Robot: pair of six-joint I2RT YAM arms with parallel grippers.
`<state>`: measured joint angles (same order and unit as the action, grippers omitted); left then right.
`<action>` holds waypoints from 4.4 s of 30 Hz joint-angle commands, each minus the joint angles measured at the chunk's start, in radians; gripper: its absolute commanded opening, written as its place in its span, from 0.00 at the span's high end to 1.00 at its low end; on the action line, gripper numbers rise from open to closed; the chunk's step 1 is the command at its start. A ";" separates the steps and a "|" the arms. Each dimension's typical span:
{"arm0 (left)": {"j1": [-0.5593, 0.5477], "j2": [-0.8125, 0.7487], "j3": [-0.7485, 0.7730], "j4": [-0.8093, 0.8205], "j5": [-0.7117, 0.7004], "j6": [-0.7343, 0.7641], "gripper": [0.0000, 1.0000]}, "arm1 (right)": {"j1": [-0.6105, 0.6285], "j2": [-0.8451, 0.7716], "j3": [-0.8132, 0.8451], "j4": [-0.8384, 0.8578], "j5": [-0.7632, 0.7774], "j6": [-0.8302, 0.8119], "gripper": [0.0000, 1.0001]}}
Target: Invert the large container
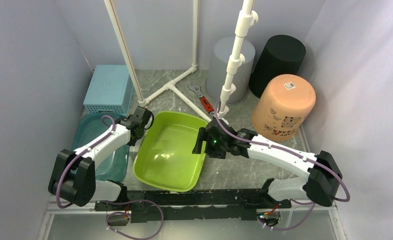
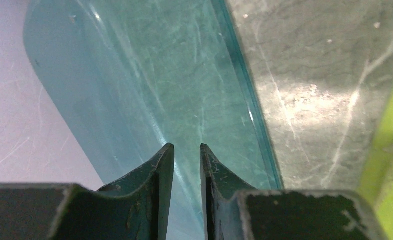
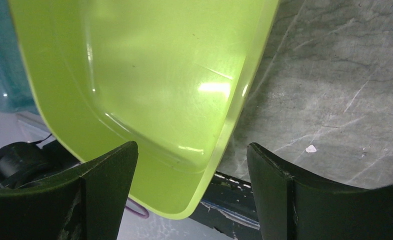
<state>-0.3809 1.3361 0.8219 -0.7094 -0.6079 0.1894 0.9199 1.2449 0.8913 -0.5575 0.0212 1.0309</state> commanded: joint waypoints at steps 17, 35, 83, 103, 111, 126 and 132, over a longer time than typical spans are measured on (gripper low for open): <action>-0.041 0.002 -0.043 -0.056 0.133 -0.041 0.67 | 0.131 0.231 0.140 -0.145 0.249 0.054 0.37; -0.080 -0.155 0.221 -0.238 0.082 -0.115 0.58 | 0.153 0.249 0.217 -0.277 0.383 -0.050 0.76; -0.021 -0.381 -0.115 -0.105 0.463 -1.023 0.40 | 0.149 0.297 0.252 -0.144 0.363 -0.574 0.97; -0.022 -0.346 -0.216 -0.030 0.525 -0.977 0.97 | 0.048 0.035 -0.035 0.298 0.132 -0.164 0.59; -0.021 -0.415 -0.272 0.063 0.612 -0.923 0.97 | -0.040 -0.058 -0.187 0.418 0.051 -0.076 0.50; -0.022 -0.459 -0.329 0.149 0.712 -0.878 0.97 | -0.232 -0.110 -0.405 0.704 -0.136 0.067 0.53; -0.023 -0.457 -0.332 0.160 0.733 -0.874 0.97 | -0.273 -0.127 -0.441 0.802 -0.213 0.091 0.65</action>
<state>-0.3965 0.8734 0.4999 -0.6010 0.0563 -0.6983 0.6685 1.1435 0.4786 0.0639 -0.1005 1.0859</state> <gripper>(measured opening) 0.107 0.366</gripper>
